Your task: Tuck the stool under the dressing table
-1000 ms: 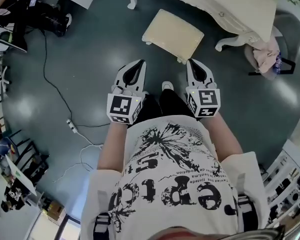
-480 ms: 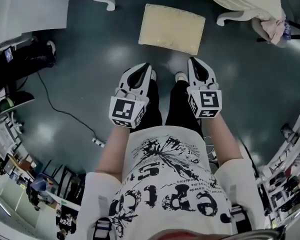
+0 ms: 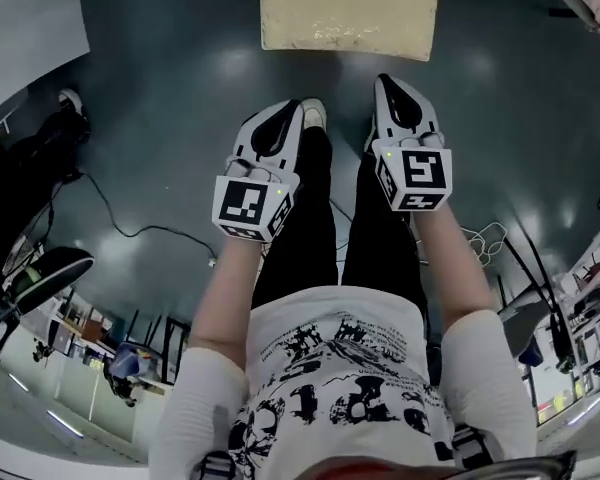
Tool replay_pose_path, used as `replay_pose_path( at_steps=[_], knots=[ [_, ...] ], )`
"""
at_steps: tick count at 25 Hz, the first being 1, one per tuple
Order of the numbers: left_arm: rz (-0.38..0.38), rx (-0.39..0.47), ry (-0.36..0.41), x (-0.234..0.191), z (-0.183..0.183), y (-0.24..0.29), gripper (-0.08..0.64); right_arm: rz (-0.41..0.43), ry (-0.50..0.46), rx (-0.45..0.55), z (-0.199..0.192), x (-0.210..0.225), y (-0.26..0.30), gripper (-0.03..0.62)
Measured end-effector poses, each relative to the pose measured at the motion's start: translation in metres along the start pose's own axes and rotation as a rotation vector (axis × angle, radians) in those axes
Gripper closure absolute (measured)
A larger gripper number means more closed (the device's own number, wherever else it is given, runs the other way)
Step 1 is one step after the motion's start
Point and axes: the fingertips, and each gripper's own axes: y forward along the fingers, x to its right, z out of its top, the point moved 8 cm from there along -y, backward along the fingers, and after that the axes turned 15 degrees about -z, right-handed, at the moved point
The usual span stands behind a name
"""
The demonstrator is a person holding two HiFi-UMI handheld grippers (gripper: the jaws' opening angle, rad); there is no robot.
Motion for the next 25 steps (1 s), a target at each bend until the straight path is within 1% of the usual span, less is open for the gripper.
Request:
replay_pose_path(
  at_steps=[3,6,9,12,16,18,21,25],
  knots=[
    [-0.014,-0.044,0.013,-0.025,-0.042,0.027,0.543,-0.021,0.008,-0.043,-0.041,-0.002,0.032,0.575],
    [-0.021,-0.073,0.05,-0.052,-0.074,0.054,0.543,-0.026,0.022,-0.081,-0.08,-0.005,0.062,0.575],
    [-0.034,-0.085,0.067,-0.073,-0.097,0.084,0.543,-0.04,0.04,-0.079,-0.11,0.001,0.086,0.575],
    [-0.05,-0.084,0.063,-0.082,-0.113,0.108,0.543,-0.066,0.02,-0.097,-0.133,0.012,0.104,0.575],
    [-0.069,-0.089,0.068,-0.094,-0.128,0.133,0.543,-0.104,-0.002,-0.128,-0.15,0.022,0.127,0.575],
    [-0.068,-0.087,0.06,-0.103,-0.134,0.142,0.543,-0.122,0.026,-0.142,-0.151,0.027,0.136,0.575],
    [-0.045,-0.085,0.041,-0.113,-0.138,0.151,0.543,-0.128,0.084,-0.168,-0.148,0.032,0.146,0.575],
    [-0.029,-0.061,0.008,-0.117,-0.141,0.155,0.543,-0.142,0.122,-0.188,-0.147,0.036,0.151,0.575]
  ],
)
